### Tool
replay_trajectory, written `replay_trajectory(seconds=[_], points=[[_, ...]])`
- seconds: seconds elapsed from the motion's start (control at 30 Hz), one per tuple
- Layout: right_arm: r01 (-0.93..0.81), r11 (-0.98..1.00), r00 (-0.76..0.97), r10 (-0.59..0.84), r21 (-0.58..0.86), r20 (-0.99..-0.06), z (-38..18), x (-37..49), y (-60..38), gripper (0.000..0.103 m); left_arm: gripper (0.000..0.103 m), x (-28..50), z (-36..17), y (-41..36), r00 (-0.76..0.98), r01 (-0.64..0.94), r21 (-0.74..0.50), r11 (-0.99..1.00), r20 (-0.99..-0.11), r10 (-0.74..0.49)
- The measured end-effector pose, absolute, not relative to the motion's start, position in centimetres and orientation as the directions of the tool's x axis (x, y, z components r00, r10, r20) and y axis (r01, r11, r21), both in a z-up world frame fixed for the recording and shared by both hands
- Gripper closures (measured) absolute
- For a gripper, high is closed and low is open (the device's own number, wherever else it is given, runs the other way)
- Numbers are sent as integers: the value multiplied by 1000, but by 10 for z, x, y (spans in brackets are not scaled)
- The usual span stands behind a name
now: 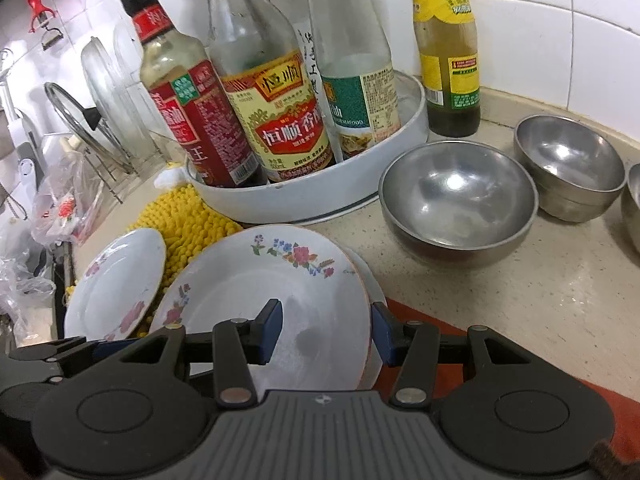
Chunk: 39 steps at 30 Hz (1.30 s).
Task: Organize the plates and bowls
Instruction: 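Lift the floral-rim plate and lower it onto the pink-flower plate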
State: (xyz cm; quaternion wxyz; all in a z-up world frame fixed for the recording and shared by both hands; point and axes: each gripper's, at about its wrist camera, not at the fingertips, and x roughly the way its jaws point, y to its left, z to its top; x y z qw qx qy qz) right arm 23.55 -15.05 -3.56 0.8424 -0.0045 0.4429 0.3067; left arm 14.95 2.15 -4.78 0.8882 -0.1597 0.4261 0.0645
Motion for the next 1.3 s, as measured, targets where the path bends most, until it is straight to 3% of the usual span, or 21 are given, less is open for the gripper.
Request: replay_trajectory(seconds=[0.57, 0.77, 1.03, 1.13, 1.3], points=[[-502, 820, 419, 508, 274, -753, -47, 253, -148, 58, 7, 137, -39, 29, 666, -226, -261, 938, -744, -46], [-535, 814, 463, 505, 225, -728, -39, 248, -159, 58, 7, 130, -52, 29, 614, -252, -329, 910, -781, -112], [-508, 782, 310, 557, 361, -771, -60, 266, -160, 57, 7, 137, -59, 33, 630, -237, -426, 873, -751, -196], [-508, 778, 294, 559, 369, -775, -59, 268, -159, 57, 3, 143, -59, 36, 636, -237, -451, 860, -742, -214], [-512, 760, 270, 585, 401, -765, -61, 274, -164, 58, 7, 140, -59, 39, 644, -227, -446, 866, -735, -209]])
